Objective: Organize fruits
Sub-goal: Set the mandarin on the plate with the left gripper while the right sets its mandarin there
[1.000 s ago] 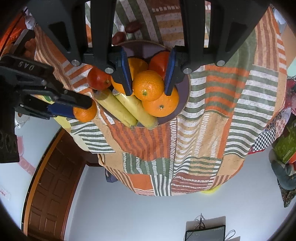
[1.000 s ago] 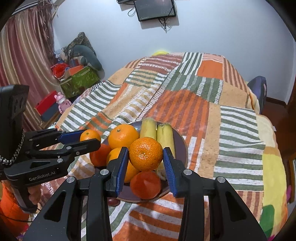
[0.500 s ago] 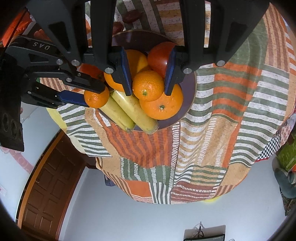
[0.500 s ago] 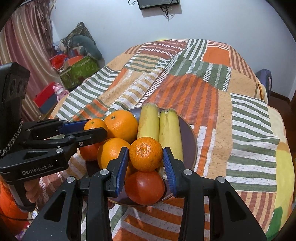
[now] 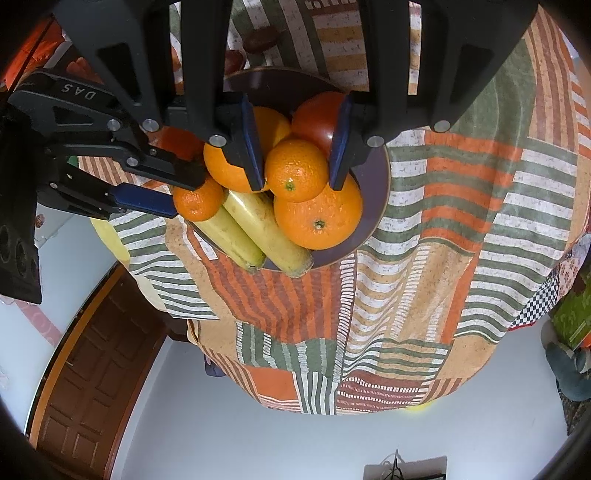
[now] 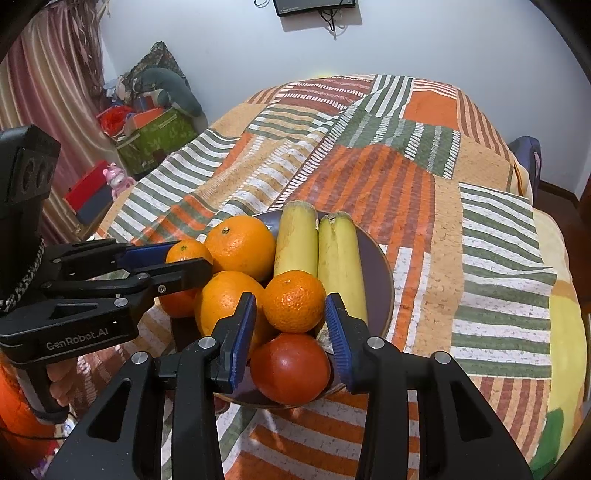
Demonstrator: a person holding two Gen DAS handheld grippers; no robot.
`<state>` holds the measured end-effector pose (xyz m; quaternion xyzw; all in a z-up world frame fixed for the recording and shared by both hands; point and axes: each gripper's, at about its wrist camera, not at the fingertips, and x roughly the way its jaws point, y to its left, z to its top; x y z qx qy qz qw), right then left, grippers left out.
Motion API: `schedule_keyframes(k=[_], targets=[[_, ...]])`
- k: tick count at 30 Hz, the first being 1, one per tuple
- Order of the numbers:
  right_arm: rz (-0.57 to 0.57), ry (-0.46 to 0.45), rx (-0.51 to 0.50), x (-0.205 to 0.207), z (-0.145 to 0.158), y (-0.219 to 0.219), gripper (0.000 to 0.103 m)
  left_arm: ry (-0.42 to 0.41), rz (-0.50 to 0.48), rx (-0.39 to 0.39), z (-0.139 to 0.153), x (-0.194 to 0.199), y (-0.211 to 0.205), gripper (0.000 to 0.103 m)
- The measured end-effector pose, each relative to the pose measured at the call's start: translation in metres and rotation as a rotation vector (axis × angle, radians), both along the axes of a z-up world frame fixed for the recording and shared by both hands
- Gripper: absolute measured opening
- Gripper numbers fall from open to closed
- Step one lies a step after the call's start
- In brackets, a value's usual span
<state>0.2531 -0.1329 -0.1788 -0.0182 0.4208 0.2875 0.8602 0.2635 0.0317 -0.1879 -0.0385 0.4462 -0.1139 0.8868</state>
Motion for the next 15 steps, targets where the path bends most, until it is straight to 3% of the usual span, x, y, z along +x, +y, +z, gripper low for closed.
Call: schedule_keyframes(k=[5, 15], targets=[[-0.001, -0.014, 0.005, -0.008, 0.007, -0.001, 0.036, -0.014, 0.003, 0.000, 0.007, -0.010, 0.000, 0.042], [0.001, -0.042, 0.007, -0.031, 0.021, -0.002, 0.036, -0.057, 0.006, 0.018, 0.028, -0.035, 0.001, 0.043]])
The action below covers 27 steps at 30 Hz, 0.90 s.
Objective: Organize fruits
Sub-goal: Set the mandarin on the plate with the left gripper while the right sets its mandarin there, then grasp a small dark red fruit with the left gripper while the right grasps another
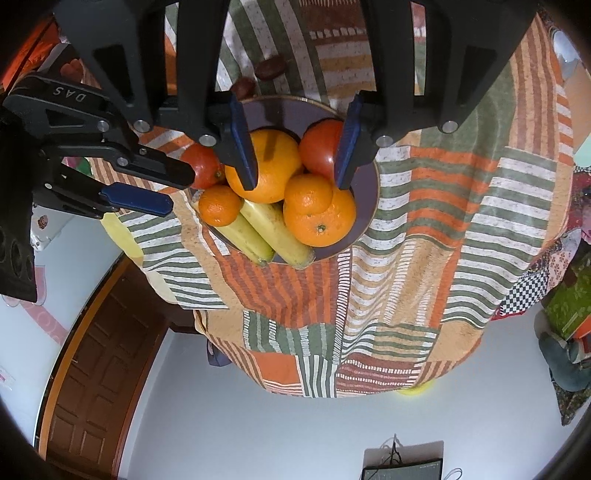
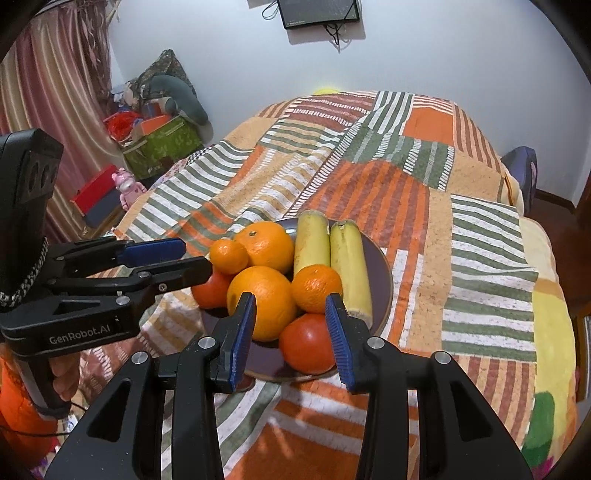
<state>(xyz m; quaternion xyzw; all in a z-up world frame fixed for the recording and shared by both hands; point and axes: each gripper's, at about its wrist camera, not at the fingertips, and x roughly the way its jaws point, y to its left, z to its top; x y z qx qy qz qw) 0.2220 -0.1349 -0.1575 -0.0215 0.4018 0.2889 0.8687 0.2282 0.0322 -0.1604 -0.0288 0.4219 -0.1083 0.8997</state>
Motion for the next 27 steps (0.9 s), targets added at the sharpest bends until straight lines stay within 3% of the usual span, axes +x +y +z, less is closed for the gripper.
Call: schedule_keyframes(k=[10, 27], targets=[[0.047, 0.041, -0.031, -0.028, -0.012, 0.008, 0.036, -0.001, 0.033, 0.027, 0.003, -0.040, 0.012, 0.051], [0.112, 0.164, -0.079, -0.027, -0.059, 0.035, 0.036, 0.118, 0.067, 0.017, -0.039, -0.062, 0.026, 0.054]])
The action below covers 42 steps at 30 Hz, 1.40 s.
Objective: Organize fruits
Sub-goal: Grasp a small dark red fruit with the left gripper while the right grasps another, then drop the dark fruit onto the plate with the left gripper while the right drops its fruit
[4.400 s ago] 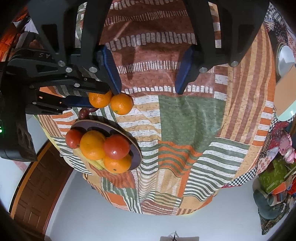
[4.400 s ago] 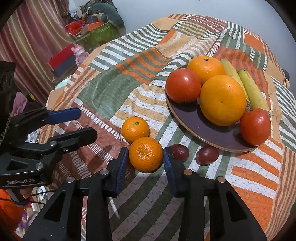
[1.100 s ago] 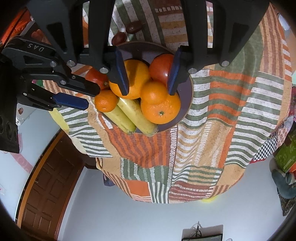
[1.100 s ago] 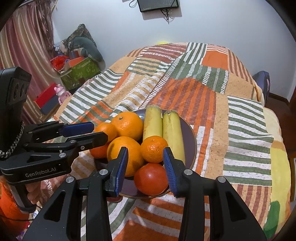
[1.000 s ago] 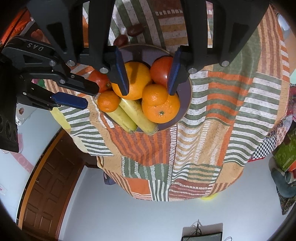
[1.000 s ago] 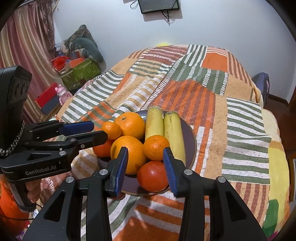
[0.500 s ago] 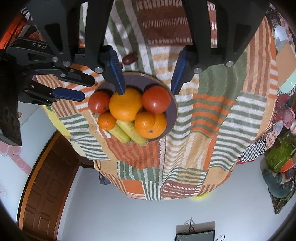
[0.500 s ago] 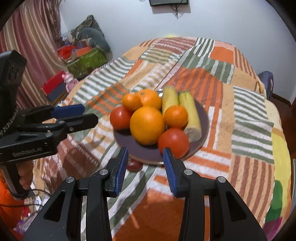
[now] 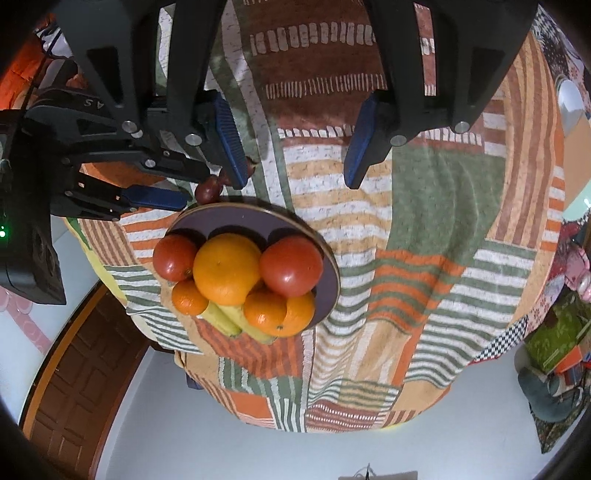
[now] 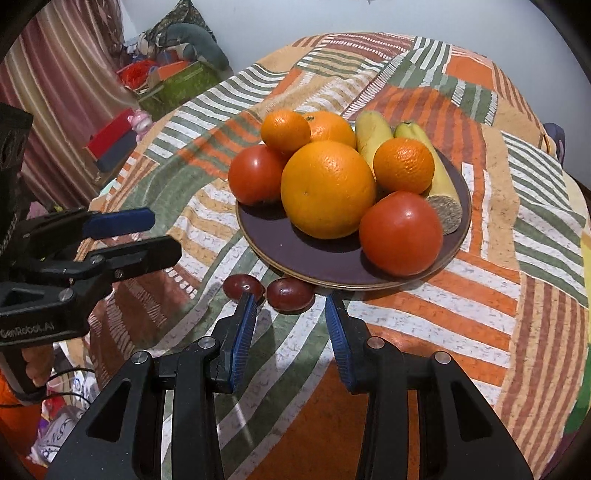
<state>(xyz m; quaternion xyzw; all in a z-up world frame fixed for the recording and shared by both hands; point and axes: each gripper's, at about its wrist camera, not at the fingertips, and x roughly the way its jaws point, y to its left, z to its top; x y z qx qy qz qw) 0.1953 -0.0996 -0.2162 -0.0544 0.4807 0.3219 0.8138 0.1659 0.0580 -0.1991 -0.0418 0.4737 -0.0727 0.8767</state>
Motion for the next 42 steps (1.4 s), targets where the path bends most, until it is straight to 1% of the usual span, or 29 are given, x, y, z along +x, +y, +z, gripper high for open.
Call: schedule_keyframes(k=[5, 8, 14, 20, 22, 26, 27, 28, 29, 36, 42], targets=[[0.007, -0.008, -0.009, 0.000, -0.005, 0.002, 0.034, 0.031, -0.017, -0.012, -0.011, 0.001, -0.005, 0.054], [0.029, -0.009, 0.006, -0.001, -0.005, 0.002, 0.025, 0.046, -0.036, -0.016, -0.015, 0.001, -0.011, 0.054], [0.028, -0.014, 0.014, -0.003, -0.002, -0.002, 0.025, 0.065, -0.070, -0.024, -0.019, 0.003, -0.025, 0.054], [-0.011, -0.045, 0.028, -0.006, 0.011, -0.021, 0.025, 0.072, -0.108, -0.028, -0.025, 0.008, -0.038, 0.054], [-0.030, -0.050, 0.036, -0.007, 0.015, -0.029, 0.025, 0.079, -0.111, -0.037, -0.027, 0.012, -0.041, 0.047], [-0.062, -0.054, 0.046, -0.007, 0.019, -0.042, 0.025, 0.083, -0.114, -0.034, -0.032, 0.019, -0.046, 0.040], [-0.070, -0.054, 0.049, -0.007, 0.019, -0.044, 0.025, 0.081, -0.107, -0.018, -0.033, 0.021, -0.047, 0.038], [-0.077, -0.055, 0.051, -0.006, 0.019, -0.046, 0.025, 0.076, -0.100, -0.001, -0.034, 0.022, -0.048, 0.032], [-0.080, -0.055, 0.051, -0.006, 0.020, -0.046, 0.025, 0.072, -0.093, 0.018, -0.035, 0.023, -0.048, 0.030], [-0.088, -0.067, 0.059, -0.004, 0.024, -0.047, 0.025, 0.050, -0.091, 0.002, -0.026, 0.018, -0.043, 0.029], [-0.073, -0.084, 0.064, -0.001, 0.029, -0.038, 0.025, -0.004, -0.078, -0.013, -0.005, 0.020, -0.037, 0.029]])
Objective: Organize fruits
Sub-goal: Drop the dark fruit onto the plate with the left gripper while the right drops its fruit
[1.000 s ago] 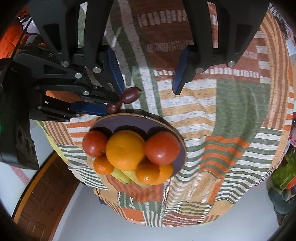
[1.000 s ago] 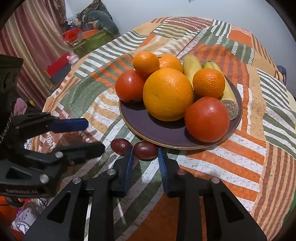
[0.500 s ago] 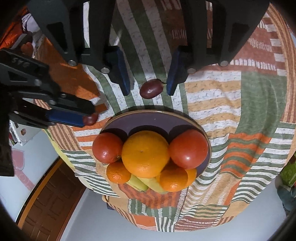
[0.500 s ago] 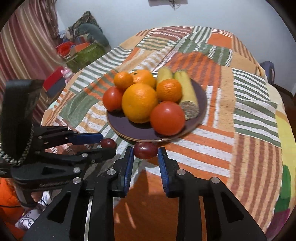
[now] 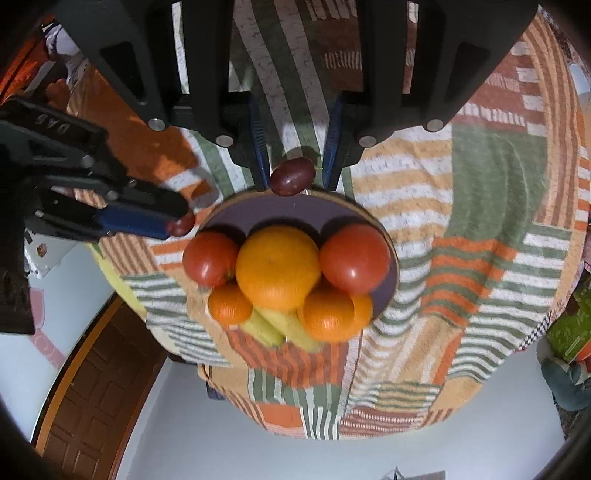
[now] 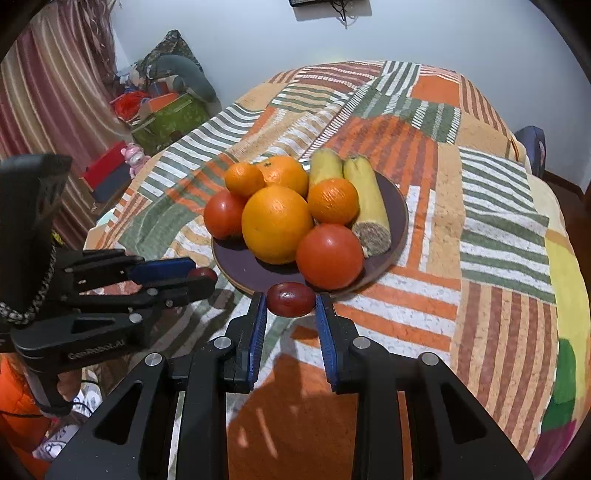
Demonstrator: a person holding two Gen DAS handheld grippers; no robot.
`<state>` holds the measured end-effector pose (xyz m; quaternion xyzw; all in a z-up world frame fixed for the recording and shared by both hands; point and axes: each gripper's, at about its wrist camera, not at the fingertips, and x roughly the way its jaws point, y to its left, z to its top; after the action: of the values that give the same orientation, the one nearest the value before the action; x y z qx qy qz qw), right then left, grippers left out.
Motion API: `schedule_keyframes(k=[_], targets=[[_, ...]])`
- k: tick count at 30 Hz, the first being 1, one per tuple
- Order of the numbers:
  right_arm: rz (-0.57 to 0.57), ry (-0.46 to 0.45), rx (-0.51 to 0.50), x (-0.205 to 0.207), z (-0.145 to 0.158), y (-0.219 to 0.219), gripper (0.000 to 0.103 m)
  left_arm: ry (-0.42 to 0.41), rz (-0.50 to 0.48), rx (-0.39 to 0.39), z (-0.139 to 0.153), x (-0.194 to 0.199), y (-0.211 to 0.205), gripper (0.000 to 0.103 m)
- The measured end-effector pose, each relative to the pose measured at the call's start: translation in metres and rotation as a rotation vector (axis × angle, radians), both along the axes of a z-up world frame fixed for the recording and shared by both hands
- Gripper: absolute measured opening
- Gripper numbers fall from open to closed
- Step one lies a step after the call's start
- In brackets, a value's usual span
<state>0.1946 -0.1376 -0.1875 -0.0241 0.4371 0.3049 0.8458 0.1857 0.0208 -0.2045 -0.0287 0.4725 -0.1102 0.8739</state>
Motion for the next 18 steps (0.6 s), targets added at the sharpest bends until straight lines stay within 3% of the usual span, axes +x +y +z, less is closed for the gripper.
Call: schedule_keyframes(k=[6, 18], targets=[[0.025, 0.000, 0.007, 0.003, -0.001, 0.011, 0.025, -0.032, -0.002, -0.008, 0.011, 0.011, 0.001, 0.029], [0.029, 0.034, -0.014, 0.011, -0.017, 0.023, 0.025, 0.006, 0.000, -0.013, -0.007, 0.026, 0.005, 0.029]])
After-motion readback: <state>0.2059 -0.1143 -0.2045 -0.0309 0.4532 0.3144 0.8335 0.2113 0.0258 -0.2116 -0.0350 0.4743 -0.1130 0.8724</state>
